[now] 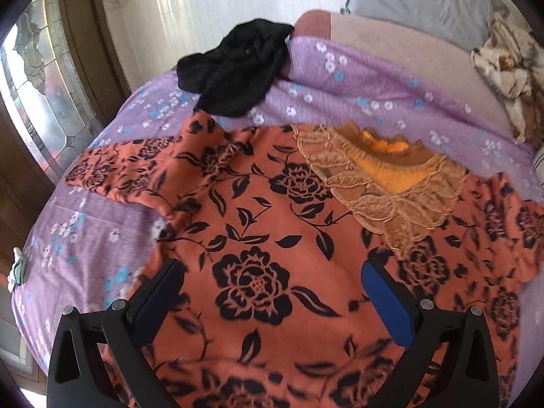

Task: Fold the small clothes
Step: 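Grasp the blouse sleeve cuff with the right gripper and lift it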

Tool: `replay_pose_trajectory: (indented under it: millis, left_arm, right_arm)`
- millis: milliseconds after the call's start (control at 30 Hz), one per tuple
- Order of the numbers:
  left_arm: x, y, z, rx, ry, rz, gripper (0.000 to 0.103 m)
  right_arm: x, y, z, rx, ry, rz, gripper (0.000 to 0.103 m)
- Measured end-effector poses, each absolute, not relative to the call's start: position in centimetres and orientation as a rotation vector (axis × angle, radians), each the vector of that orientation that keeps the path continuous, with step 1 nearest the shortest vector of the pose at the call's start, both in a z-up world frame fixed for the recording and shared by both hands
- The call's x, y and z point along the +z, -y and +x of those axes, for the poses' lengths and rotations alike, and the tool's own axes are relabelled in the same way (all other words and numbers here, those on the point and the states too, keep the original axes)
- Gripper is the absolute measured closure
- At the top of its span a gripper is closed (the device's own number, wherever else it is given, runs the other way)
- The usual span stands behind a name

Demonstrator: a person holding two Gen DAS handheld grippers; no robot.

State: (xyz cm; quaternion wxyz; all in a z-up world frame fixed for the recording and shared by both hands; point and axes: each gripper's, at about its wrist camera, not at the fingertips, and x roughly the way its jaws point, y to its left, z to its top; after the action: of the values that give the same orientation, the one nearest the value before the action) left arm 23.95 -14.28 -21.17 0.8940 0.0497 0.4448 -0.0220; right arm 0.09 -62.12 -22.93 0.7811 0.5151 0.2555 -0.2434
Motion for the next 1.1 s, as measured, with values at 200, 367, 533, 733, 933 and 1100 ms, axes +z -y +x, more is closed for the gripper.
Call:
replay_pose_trajectory:
  millis: [200, 367, 533, 733, 933, 1100]
  left_arm:
    - [-22.3, 14.8, 25.8, -0.027, -0.874, 0.203, 0.0]
    - [-22.1, 15.6, 26.5, -0.043, -0.831, 0.242, 0.0]
    - [-22.4, 15.7, 27.1, -0.061, -0.847, 0.261, 0.0]
    - [-20.5, 14.2, 27.0, -0.039, -0.839, 0.181, 0.0]
    - [-18.0, 10.2, 26.7, 0.044, -0.809, 0.131, 0.0]
    - [-16.8, 5.2, 26.7, 0.135, -0.797, 0.071, 0.0]
  right_arm:
    - [-29.0, 69.2, 3.8, -0.63, -0.459, 1.294, 0.042]
    - [-32.6, 71.5, 6.3, -0.708, -0.472, 1.345, 0.042]
    - [-32.2, 71.3, 8.0, -0.741, -0.431, 1.22, 0.086]
    - [-29.1, 69.0, 7.4, -0.708, -0.349, 1.136, 0.094]
    - [-21.6, 63.4, 9.2, -0.515, -0.308, 1.039, 0.094]
    - [-15.4, 53.1, 14.3, -0.294, -0.371, 0.848, 0.094]
